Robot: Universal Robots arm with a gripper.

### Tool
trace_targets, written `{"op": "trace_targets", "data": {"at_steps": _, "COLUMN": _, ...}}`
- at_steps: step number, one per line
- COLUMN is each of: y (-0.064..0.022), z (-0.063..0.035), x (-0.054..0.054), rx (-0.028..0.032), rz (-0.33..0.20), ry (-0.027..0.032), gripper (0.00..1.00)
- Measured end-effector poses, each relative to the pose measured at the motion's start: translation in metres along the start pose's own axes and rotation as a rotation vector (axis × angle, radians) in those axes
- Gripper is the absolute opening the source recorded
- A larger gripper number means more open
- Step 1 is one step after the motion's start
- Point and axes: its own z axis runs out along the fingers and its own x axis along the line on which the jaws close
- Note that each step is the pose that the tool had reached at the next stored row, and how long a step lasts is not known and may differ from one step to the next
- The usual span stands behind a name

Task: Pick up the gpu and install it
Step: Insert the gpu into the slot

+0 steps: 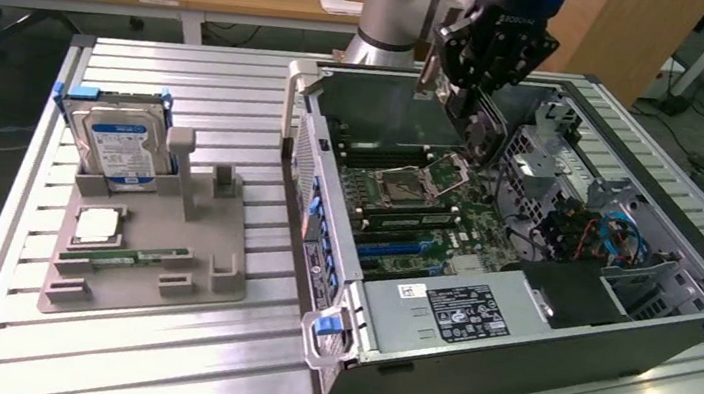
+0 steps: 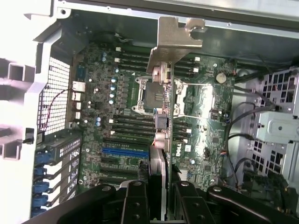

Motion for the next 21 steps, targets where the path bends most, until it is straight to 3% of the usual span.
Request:
{"op": "trace_targets", "data": {"at_steps": 7, "y": 0.0, "z": 0.0, "x": 0.0, "rx": -0.0096, "rz": -0.08, "ry": -0.0002, "gripper": 0.27}}
{"op": "trace_targets", "data": {"at_steps": 21, "y": 0.0, "z": 0.0, "x": 0.0, "rx": -0.0158, "rz": -0.205, "ry": 0.0009, "gripper": 0.27}}
